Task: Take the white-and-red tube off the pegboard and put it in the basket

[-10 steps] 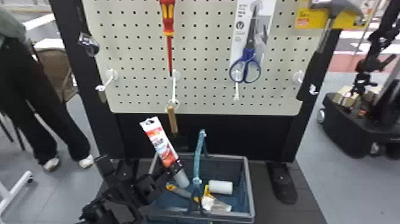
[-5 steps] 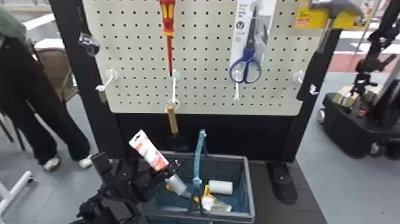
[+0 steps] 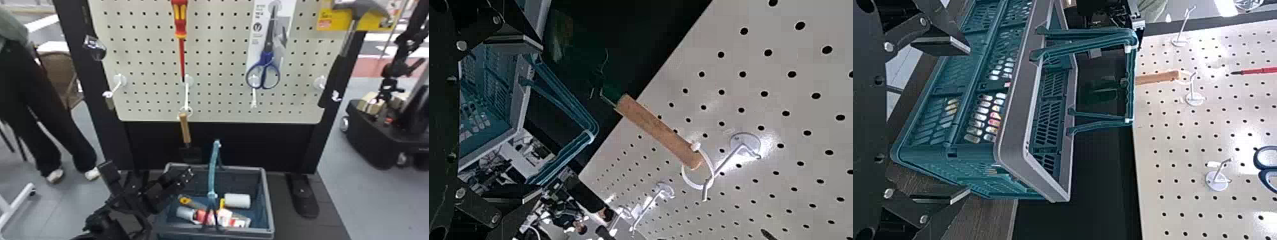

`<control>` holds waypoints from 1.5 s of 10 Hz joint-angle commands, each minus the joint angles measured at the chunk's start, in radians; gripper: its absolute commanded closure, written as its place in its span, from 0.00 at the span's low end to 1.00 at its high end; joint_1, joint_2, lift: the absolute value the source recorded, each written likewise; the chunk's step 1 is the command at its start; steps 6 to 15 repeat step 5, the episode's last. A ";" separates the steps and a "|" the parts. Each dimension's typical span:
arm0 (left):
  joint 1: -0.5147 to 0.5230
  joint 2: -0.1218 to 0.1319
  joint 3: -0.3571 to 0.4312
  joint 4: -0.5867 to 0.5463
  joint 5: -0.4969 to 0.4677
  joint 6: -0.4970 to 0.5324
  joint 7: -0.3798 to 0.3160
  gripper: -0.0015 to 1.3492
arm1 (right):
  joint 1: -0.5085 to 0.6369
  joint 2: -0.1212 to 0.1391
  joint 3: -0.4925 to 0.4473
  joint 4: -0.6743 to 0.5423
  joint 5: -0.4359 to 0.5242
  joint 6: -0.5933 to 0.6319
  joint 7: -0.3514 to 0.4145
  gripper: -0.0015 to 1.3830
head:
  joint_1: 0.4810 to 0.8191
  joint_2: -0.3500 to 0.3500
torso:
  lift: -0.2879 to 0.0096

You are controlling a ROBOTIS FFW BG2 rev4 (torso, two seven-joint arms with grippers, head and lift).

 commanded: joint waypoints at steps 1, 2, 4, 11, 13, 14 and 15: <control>0.000 0.000 0.000 0.000 0.001 -0.001 0.000 0.22 | 0.000 0.000 0.000 0.000 0.000 0.000 0.000 0.21 | 0.20 0.50 | 0.63; 0.000 0.000 0.000 0.000 0.003 -0.002 0.000 0.22 | 0.000 0.000 0.000 0.000 0.000 0.000 0.000 0.21 | 0.20 0.50 | 0.63; 0.000 0.000 0.000 0.000 0.003 -0.004 0.000 0.22 | 0.000 0.000 0.000 0.000 0.000 0.000 0.000 0.21 | 0.20 0.50 | 0.63; -0.002 0.000 0.000 0.000 0.003 -0.004 0.000 0.22 | 0.000 0.000 0.000 0.000 0.000 0.000 0.000 0.21 | 0.20 0.50 | 0.63; -0.002 0.000 0.000 0.000 0.003 -0.004 0.000 0.22 | 0.000 0.000 0.000 0.000 0.000 0.000 0.000 0.21 | 0.20 0.50 | 0.63; -0.002 0.000 0.000 0.000 0.003 -0.004 0.000 0.22 | 0.000 0.000 0.000 0.000 0.000 0.000 0.000 0.21 | 0.20 0.50 | 0.63; -0.002 0.000 0.000 0.000 0.003 -0.004 0.000 0.22 | 0.000 0.000 0.000 0.000 0.000 0.000 0.000 0.21 | 0.20 0.50 | 0.63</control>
